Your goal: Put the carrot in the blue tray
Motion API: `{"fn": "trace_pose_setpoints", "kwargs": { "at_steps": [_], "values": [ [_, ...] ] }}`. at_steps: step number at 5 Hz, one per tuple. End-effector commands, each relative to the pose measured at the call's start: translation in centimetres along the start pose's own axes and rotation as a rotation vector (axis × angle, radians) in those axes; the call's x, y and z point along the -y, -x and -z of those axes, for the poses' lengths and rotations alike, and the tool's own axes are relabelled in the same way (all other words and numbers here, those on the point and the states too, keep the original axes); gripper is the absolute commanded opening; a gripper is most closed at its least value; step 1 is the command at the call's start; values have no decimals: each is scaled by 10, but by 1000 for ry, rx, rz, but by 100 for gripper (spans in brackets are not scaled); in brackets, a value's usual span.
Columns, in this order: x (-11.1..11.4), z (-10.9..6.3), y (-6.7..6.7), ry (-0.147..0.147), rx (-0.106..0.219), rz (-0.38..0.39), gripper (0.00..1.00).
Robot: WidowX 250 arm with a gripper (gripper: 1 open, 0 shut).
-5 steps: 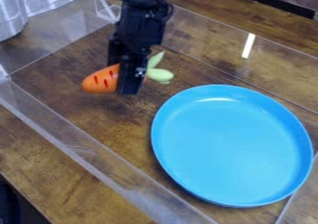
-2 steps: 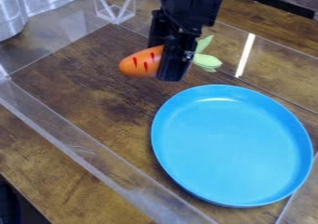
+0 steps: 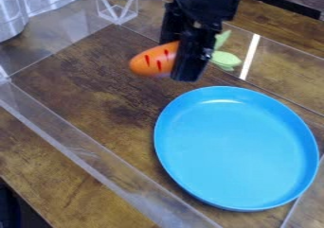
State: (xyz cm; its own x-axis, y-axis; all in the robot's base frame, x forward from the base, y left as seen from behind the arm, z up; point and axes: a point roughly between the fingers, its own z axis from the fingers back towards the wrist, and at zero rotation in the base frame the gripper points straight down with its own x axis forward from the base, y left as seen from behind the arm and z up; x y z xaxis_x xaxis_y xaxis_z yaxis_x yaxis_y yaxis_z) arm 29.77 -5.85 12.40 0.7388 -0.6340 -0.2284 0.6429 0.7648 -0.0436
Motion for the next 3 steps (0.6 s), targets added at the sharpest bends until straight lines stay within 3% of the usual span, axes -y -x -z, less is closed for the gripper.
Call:
{"fn": "trace_pose_setpoints", "kwargs": {
  "at_steps": [1, 3],
  "values": [
    [29, -37, -6, -58, 108, 32, 0],
    [63, -34, -25, -57, 118, 74, 0]
  ]
}}
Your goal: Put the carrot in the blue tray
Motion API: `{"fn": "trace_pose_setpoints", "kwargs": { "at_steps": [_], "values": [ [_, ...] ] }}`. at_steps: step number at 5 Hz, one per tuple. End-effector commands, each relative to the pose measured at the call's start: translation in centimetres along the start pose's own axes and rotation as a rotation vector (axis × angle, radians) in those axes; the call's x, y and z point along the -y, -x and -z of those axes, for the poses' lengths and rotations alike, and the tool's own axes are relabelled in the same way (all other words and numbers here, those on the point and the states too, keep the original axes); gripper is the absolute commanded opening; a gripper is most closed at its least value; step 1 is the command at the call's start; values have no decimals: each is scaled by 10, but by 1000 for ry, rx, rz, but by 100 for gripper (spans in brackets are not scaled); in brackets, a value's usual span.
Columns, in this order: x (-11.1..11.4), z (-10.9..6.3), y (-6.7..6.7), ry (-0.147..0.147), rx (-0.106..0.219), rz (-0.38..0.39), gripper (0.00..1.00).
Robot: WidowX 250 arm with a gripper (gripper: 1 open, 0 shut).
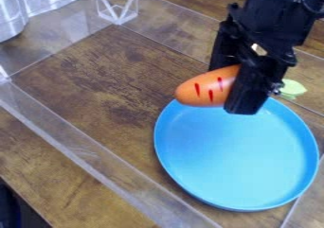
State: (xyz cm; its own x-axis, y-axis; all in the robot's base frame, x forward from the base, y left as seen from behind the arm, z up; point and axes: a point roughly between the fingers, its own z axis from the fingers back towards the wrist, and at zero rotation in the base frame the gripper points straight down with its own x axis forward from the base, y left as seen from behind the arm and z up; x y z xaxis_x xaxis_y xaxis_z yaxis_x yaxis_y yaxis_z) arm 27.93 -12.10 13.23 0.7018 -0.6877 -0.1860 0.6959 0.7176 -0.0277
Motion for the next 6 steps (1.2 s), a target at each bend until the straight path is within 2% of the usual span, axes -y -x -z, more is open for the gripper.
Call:
{"fn": "trace_pose_setpoints", "kwargs": {
  "at_steps": [1, 2, 3, 4, 6],
  "values": [
    [-5, -19, -3, -24, 78, 4, 0],
    [-14, -20, -1, -26, 78, 2, 0],
    [-26, -21, 3, -31, 93, -4, 0],
    [-37, -15, 1, -25, 88, -11, 100],
    [-36, -5, -5, -19, 88, 21, 100]
  ]
}}
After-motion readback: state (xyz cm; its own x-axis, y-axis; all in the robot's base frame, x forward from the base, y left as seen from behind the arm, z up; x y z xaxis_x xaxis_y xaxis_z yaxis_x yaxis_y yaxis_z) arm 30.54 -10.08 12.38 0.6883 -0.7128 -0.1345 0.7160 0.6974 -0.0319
